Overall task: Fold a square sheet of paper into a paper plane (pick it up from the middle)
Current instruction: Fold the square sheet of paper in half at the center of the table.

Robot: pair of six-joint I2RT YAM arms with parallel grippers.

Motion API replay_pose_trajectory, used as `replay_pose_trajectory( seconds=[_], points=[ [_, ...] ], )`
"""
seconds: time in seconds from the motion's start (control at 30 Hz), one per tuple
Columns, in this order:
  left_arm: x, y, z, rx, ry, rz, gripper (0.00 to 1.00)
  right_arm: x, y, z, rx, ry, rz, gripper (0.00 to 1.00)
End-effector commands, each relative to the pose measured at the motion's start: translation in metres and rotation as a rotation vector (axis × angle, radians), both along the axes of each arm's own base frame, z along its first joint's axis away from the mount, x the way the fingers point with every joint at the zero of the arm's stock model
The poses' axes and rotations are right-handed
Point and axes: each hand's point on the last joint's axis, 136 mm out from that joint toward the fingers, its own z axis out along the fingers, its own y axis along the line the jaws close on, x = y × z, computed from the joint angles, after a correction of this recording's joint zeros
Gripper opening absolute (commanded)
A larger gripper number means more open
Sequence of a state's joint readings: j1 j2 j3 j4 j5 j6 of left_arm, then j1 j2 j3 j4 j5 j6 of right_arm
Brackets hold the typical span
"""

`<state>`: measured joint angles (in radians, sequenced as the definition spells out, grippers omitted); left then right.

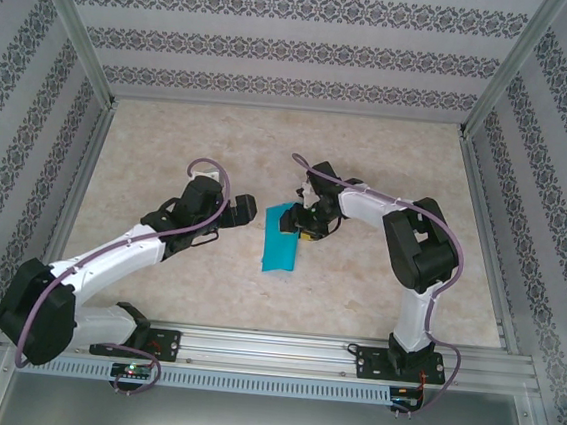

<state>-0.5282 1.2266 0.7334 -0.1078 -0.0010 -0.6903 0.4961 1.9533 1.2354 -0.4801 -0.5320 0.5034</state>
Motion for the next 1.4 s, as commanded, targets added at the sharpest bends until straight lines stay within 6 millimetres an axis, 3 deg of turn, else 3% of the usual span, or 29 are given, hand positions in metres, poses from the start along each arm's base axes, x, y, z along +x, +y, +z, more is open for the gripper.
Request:
replay_pose_trajectory(
  seconds=[0.0,0.27,0.6,0.93,1.37],
  points=[
    [0.007,-0.004,0.008,-0.024,0.004,0.002,1.0,0.003,-0.001,-0.001,-0.011,-0.003,0.016,0.53],
    [0.012,-0.012,0.001,-0.046,0.03,-0.006,1.0,0.003,-0.001,-0.003,0.001,-0.003,-0.018,0.58],
    [0.015,-0.016,0.0,-0.036,0.045,-0.022,1.0,0.003,-0.018,0.008,-0.1,-0.031,-0.049,0.65],
    [0.012,-0.025,-0.034,0.005,0.193,-0.056,1.0,0.002,-0.018,0.011,-0.145,-0.043,-0.046,0.65],
    [0.017,-0.033,-0.034,-0.013,0.204,-0.078,1.0,0.008,-0.021,0.015,-0.114,-0.057,-0.146,0.64]
  ],
)
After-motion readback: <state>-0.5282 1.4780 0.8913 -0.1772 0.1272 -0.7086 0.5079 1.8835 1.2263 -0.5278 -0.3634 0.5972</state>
